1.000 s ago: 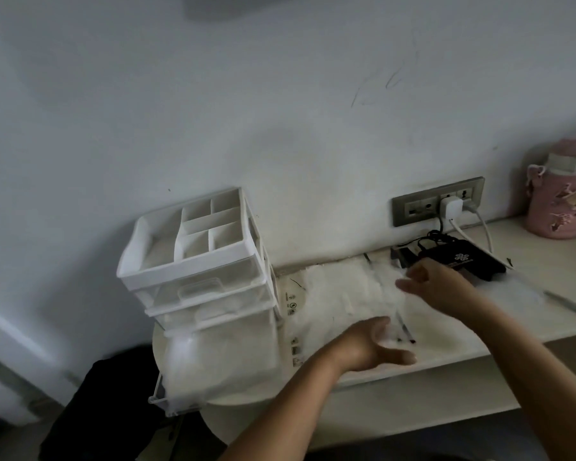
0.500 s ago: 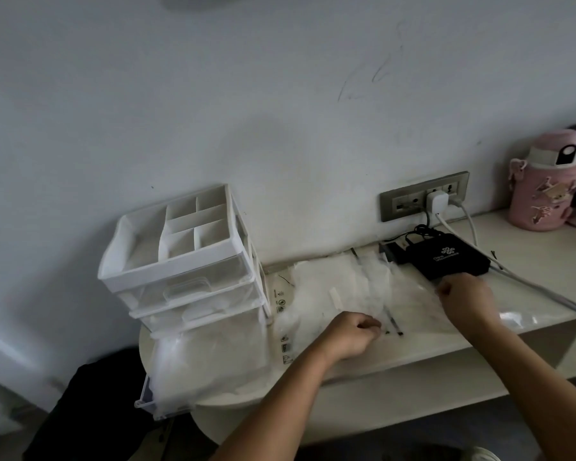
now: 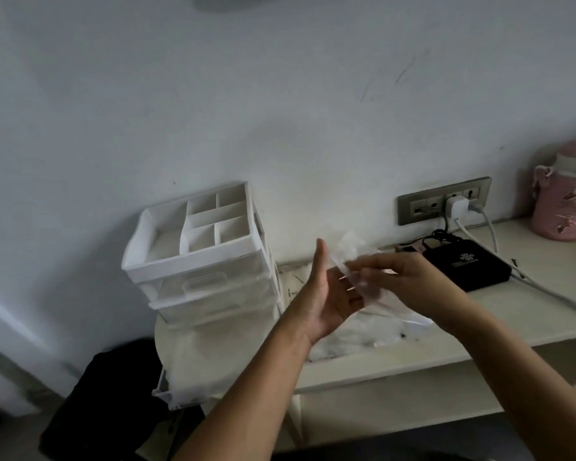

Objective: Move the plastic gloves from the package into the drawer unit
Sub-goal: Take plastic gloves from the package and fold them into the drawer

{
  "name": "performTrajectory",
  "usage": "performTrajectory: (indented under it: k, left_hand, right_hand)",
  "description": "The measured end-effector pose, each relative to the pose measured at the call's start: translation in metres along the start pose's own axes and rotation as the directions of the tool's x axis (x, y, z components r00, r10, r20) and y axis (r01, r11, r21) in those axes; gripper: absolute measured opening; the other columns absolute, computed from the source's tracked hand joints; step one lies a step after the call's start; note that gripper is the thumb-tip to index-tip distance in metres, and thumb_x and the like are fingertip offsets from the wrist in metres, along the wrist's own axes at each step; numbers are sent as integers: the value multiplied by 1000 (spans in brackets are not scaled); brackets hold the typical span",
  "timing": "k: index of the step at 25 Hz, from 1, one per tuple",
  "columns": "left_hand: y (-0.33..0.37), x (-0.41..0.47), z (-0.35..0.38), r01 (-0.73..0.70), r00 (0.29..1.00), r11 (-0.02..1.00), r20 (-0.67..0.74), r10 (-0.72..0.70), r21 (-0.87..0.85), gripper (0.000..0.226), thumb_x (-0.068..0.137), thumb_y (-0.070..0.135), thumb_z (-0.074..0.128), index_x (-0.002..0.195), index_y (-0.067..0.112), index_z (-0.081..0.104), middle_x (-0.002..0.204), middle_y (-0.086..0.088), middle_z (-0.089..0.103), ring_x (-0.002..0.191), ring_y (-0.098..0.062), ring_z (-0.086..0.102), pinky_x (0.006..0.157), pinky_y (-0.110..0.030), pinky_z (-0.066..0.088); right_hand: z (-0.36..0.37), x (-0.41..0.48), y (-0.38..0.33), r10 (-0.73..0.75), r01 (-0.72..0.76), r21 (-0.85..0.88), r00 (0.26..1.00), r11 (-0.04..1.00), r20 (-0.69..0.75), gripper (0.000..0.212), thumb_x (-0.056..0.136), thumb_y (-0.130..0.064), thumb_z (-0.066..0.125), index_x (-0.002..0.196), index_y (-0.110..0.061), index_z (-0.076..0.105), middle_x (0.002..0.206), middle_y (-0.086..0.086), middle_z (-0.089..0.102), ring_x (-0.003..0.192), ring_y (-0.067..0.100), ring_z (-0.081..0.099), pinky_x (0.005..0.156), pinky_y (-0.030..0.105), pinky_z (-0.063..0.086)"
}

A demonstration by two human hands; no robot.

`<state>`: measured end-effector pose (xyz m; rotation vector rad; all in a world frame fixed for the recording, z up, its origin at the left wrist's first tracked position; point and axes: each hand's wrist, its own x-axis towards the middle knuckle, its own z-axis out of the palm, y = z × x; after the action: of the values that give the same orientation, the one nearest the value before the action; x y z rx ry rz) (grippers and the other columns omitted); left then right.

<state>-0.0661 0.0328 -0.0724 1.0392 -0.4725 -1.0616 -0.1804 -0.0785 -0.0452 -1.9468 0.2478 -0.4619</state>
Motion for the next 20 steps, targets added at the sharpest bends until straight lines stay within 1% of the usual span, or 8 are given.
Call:
performTrajectory:
  k: [3, 5, 8, 11, 14, 16, 18, 20]
  left_hand:
    - [18, -16, -17, -7, 997, 994, 79, 16, -112, 82, 61, 62, 77, 113, 1, 64, 116, -19, 62, 105, -29, 62, 101, -41, 47]
    - [28, -27, -28, 34, 997, 993, 69, -27, -111, 78, 55, 48, 87, 112, 2, 59, 113, -17, 61, 101, -29, 62, 96, -41, 50]
    - [43, -45, -44, 68, 997, 998, -37, -68, 11, 49, 66, 35, 82, 101, 3, 68, 101, -15, 66, 88, -26, 68, 87, -38, 56]
    - [55, -62, -59, 72, 972, 965, -236, -10, 251, 17, 88, 14, 59, 91, 5, 73, 91, -16, 72, 73, -18, 71, 65, -24, 59]
    - [66, -80, -80, 28, 943, 932, -318, 95, 362, 17, 92, 5, 55, 94, 4, 72, 90, -14, 73, 74, -18, 72, 68, -25, 59]
    - [76, -94, -96, -24, 942, 935, -304, 139, 353, 17, 91, 2, 54, 95, 3, 71, 85, -11, 74, 74, -17, 71, 73, -27, 57]
    - [83, -109, -112, -57, 937, 952, -312, 155, 301, 17, 91, -1, 53, 96, -1, 69, 80, -11, 73, 70, -16, 71, 68, -25, 57]
    - [83, -121, -132, -20, 909, 937, -385, 163, 349, 14, 89, -1, 56, 95, 0, 69, 80, -12, 72, 69, -18, 69, 61, -23, 56]
  right_hand:
    - [14, 4, -2, -81, 100, -111, 983, 989, 166, 48, 87, 10, 50, 101, -30, 72, 117, -22, 64, 109, -12, 54, 90, 4, 39]
    - [24, 6, -5, -146, 187, -270, 976, 945, 164, 55, 83, 16, 45, 102, -27, 73, 119, -24, 60, 110, -11, 52, 88, -3, 33]
    - [44, 10, -14, -236, 295, -323, 949, 899, 209, 48, 81, 14, 52, 100, -24, 75, 110, -31, 58, 105, -15, 51, 85, -5, 30]
    - [68, 13, -25, -272, 309, -271, 948, 911, 166, 35, 82, -6, 67, 94, -39, 69, 94, -35, 57, 92, -16, 53, 77, 1, 37]
    - [86, 25, -20, -84, 79, -174, 996, 982, -19, 46, 66, -37, 82, 104, -36, 56, 98, -24, 57, 92, -2, 53, 78, 10, 40]
    - [96, 33, -11, 162, -137, -144, 971, 980, 176, 61, 57, -47, 81, 109, -28, 56, 104, -12, 62, 96, 6, 57, 83, 21, 45]
    - [106, 35, -6, 282, -265, -97, 884, 959, 373, 45, 65, -42, 77, 100, -15, 66, 97, 4, 70, 90, 19, 65, 80, 31, 52]
    - [116, 39, -4, 339, -427, 132, 841, 895, 422, 26, 77, -24, 71, 93, -4, 67, 88, 13, 71, 79, 23, 68, 71, 29, 55]
